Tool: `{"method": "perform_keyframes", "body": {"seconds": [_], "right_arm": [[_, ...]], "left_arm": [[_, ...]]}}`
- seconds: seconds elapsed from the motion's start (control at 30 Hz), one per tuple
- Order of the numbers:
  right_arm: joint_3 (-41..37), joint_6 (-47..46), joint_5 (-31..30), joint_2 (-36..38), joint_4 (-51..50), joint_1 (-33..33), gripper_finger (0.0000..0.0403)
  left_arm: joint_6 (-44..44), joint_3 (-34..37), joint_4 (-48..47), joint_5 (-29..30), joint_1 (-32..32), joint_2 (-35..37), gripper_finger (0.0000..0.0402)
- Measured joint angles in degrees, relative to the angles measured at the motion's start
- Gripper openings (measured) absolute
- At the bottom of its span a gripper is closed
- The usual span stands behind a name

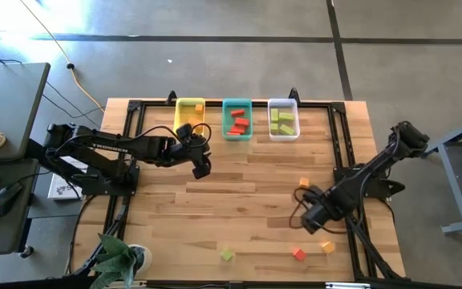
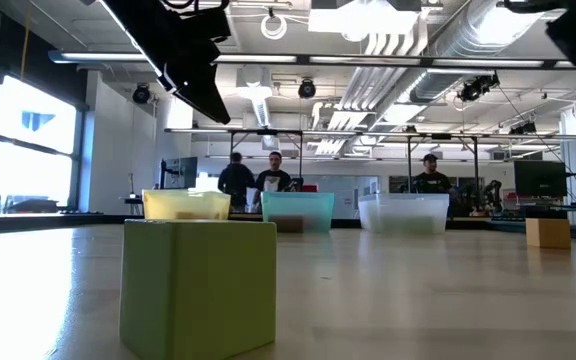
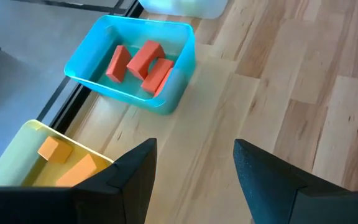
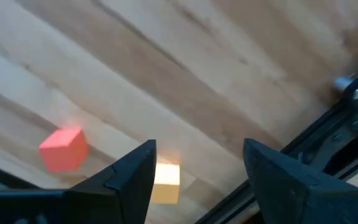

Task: Sort & place blocks by color
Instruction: Put the yellow block into the yellow bin

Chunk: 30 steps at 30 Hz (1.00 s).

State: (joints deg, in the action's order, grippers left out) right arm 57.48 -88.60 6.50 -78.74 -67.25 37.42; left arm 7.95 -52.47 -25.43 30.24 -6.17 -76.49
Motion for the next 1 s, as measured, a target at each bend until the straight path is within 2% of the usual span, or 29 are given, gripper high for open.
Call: {"method": "perform_keyframes", "body": {"seconds": [0.33,0.53,0.73,1.0], "right_arm": [[-3.99,-14.2,0.64,-0.02,6.15,12.04,0.023],[-7.52,-21.81,-0.4,-0.02,15.38,16.99,0.023],[-9.65,-26.9,-0.52,-0.02,18.47,19.83,0.0229],[-9.67,-26.39,-0.52,-3.16,24.04,20.54,0.0229]], "left_arm": [[3.45,0.0,0.0,-0.02,0.0,0.0,0.02],[4.06,0.0,0.03,-0.02,0.0,0.0,0.02],[4.08,0.0,0.52,-0.02,0.0,0.0,0.02],[4.09,0.0,3.97,-0.02,0.0,0.0,0.02]]}}
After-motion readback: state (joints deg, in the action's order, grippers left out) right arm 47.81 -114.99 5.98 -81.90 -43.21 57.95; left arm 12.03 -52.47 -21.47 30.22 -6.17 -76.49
